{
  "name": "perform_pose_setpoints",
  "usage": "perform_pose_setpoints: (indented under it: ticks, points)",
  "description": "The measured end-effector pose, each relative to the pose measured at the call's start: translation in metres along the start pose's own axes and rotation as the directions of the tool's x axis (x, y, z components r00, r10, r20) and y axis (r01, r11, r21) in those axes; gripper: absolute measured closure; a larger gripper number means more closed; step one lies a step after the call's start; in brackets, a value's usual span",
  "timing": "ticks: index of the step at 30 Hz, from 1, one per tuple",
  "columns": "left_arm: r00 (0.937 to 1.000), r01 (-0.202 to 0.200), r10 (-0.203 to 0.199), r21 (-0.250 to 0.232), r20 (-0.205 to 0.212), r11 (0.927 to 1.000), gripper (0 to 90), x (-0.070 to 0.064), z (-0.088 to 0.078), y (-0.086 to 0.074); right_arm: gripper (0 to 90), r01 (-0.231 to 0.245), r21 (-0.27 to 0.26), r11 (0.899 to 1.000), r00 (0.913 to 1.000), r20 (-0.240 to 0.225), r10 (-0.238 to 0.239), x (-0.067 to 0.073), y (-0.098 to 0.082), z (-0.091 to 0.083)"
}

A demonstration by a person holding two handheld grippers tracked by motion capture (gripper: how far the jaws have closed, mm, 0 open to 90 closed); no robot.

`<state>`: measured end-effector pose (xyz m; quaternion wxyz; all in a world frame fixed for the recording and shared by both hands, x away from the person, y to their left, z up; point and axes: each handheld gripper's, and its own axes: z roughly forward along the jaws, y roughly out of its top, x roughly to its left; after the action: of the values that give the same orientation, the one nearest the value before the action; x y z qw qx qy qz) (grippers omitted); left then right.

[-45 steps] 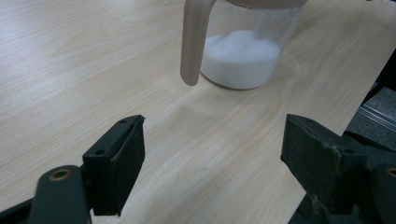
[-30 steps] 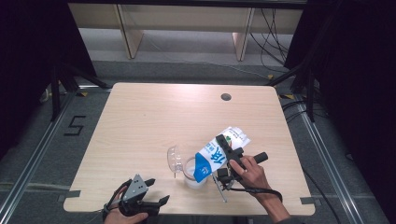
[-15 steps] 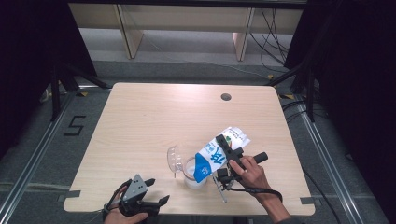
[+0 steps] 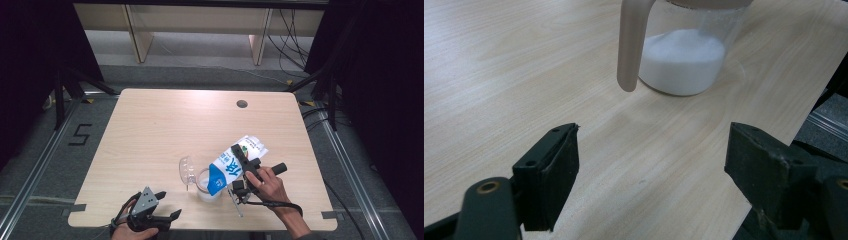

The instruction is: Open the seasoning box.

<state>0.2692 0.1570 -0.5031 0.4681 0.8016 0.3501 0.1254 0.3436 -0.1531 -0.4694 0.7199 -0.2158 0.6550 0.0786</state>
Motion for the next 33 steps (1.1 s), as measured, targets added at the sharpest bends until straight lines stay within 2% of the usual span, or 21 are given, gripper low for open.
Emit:
perform_pose_setpoints:
  ticks: [2,4,7,14,17,19,20,22,30,31,33]
  points:
    - [1.0000,-0.001,0.001,0.000,0.000,1.0000,21.2,0.0001,-0.0001,0.0000,70.4,-0.016,0.003,1.000,0.9999,-0.005,0.016,0.0010,-0.0005,0.0001]
    - [1.0000,0.000,0.000,0.000,0.000,1.0000,21.2,0.0000,0.0000,0.0000,70.5,-0.013,0.015,1.000,0.9998,-0.015,0.013,0.0006,-0.0005,-0.0004]
    - [1.0000,-0.002,0.002,0.000,-0.001,1.0000,21.2,0.0000,0.0000,0.0001,70.5,-0.017,0.005,1.000,0.9998,-0.004,0.017,0.0013,-0.0007,0.0001]
    - [1.0000,-0.003,0.003,0.000,-0.001,1.0000,21.2,0.0000,-0.0001,0.0000,70.8,0.006,0.005,1.000,1.0000,-0.002,-0.006,-0.0001,0.0000,0.0000]
    - [1.0000,-0.002,0.002,0.001,-0.001,1.0000,21.2,0.0001,-0.0001,0.0000,70.9,-0.014,0.006,1.000,0.9999,-0.006,0.014,0.0013,-0.0002,0.0002]
    - [1.0000,-0.005,0.005,0.000,-0.003,1.0000,21.2,0.0001,-0.0002,0.0001,70.9,0.004,0.003,1.000,1.0000,-0.004,-0.004,0.0001,0.0000,0.0002]
    - [1.0000,-0.005,0.005,-0.001,-0.003,1.0000,21.3,0.0001,-0.0002,0.0001,71.0,-0.028,0.013,1.000,0.9996,-0.007,0.028,0.0027,-0.0002,-0.0003]
    - [1.0000,-0.004,0.004,0.000,-0.002,1.0000,21.2,0.0001,-0.0002,0.0001,71.1,-0.009,0.011,1.000,0.9999,-0.010,0.009,0.0017,-0.0002,0.0003]
    - [1.0000,-0.006,0.006,0.000,-0.003,1.0000,21.3,0.0002,-0.0004,0.0002,71.3,-0.003,0.008,1.000,1.0000,-0.002,0.003,0.0017,0.0004,0.0001]
    - [1.0000,-0.005,0.005,0.000,-0.003,1.0000,21.2,0.0003,-0.0004,0.0002,71.4,0.015,0.004,1.000,0.9999,0.007,-0.015,0.0003,0.0008,0.0001]
    - [1.0000,-0.004,0.004,0.001,-0.002,1.0000,21.2,0.0002,-0.0004,0.0002,71.5,0.016,0.003,1.000,0.9999,0.006,-0.016,0.0003,0.0009,0.0001]
